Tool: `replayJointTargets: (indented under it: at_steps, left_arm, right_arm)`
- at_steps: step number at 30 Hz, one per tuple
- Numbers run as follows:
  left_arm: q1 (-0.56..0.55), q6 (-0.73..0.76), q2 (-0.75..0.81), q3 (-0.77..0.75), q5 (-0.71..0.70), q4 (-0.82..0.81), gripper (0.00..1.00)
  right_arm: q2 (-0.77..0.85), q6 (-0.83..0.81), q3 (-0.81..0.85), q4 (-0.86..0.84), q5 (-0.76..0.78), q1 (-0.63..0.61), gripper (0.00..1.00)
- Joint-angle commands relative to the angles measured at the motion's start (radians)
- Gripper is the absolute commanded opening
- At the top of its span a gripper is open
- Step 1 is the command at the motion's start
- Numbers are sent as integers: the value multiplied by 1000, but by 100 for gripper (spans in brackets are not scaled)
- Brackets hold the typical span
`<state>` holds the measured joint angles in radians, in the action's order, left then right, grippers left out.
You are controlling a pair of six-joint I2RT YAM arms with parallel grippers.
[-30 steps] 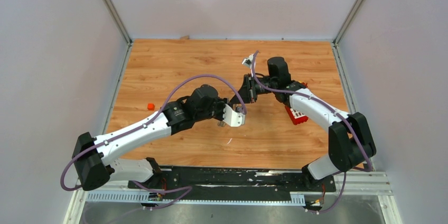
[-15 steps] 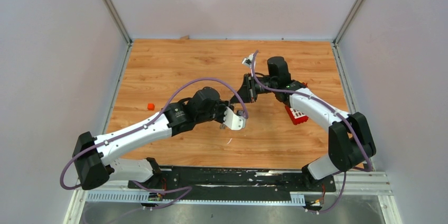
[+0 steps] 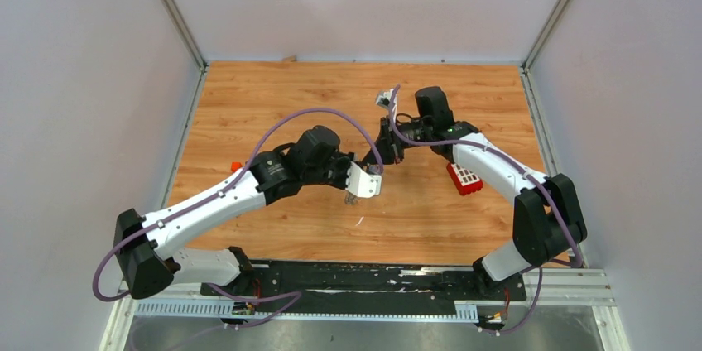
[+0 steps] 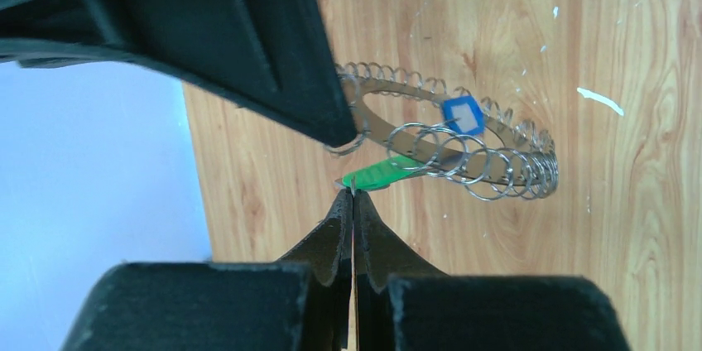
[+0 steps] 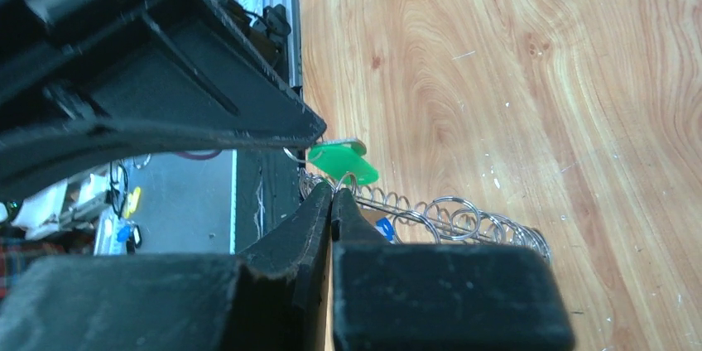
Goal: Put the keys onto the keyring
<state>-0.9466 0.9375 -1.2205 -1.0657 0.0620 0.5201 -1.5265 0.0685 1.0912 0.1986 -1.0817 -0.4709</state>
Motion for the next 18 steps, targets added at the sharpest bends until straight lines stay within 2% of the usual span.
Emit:
replayJointTargets:
  at_steps: [1, 8, 18]
  left_arm:
    - [34, -100, -10, -79, 124, 60, 0]
    - [42, -225, -9, -82, 169, 27, 0]
    - [42, -168, -24, -77, 180, 48, 0]
  right_arm:
    - [10, -154, 49, 42, -85, -12, 0]
    - [22, -239, 48, 79, -108, -17, 0]
    - [35, -281, 47, 92, -122, -28, 0]
